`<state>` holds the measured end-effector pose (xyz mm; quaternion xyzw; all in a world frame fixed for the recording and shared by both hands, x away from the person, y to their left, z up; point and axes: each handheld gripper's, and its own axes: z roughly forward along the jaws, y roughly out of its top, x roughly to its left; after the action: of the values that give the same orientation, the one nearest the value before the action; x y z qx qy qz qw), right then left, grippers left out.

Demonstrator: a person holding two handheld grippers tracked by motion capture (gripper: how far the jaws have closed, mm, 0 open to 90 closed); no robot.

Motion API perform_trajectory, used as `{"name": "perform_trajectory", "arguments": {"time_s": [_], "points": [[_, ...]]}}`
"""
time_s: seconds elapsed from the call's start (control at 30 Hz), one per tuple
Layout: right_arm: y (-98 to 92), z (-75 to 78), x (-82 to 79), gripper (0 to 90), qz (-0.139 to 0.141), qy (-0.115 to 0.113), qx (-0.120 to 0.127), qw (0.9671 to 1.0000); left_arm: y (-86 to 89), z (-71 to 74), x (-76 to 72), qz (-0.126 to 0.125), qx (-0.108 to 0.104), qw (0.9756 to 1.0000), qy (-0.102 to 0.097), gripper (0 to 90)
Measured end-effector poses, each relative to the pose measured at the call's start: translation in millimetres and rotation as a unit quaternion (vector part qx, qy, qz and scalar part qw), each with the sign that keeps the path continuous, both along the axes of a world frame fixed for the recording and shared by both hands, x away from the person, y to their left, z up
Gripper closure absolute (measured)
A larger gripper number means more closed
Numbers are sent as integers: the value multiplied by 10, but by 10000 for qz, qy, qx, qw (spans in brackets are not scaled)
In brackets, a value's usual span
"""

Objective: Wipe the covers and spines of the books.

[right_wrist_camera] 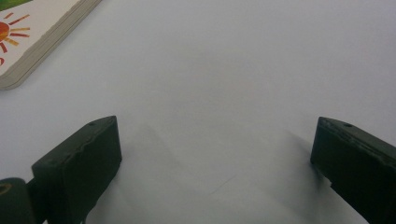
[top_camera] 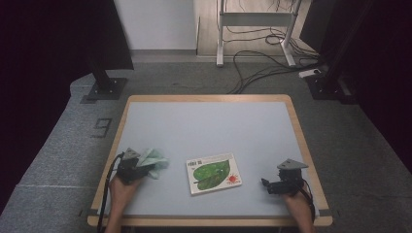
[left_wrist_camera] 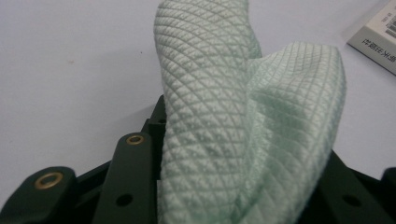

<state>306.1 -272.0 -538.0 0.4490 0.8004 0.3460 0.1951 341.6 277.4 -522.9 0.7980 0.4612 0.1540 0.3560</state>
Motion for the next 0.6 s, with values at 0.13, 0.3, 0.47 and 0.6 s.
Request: {"name": "perform_trajectory", "arguments": {"time_s": [0.13,0.3,0.47,0.6], "points": [[-1,0,1,11,1,5,3,10000,3,8,12,25,-10,10000,53,474],[-1,0,1,11,2,10,4,10000,37,59,4,124,21,9999,71,272],[-1,0,1,11,0,8,5,10000,104,159,-62,103,71,9999,-49,131],[-1,0,2,10,0,12,5,10000,181,261,-106,104,-163,9997,-145,84]]}}
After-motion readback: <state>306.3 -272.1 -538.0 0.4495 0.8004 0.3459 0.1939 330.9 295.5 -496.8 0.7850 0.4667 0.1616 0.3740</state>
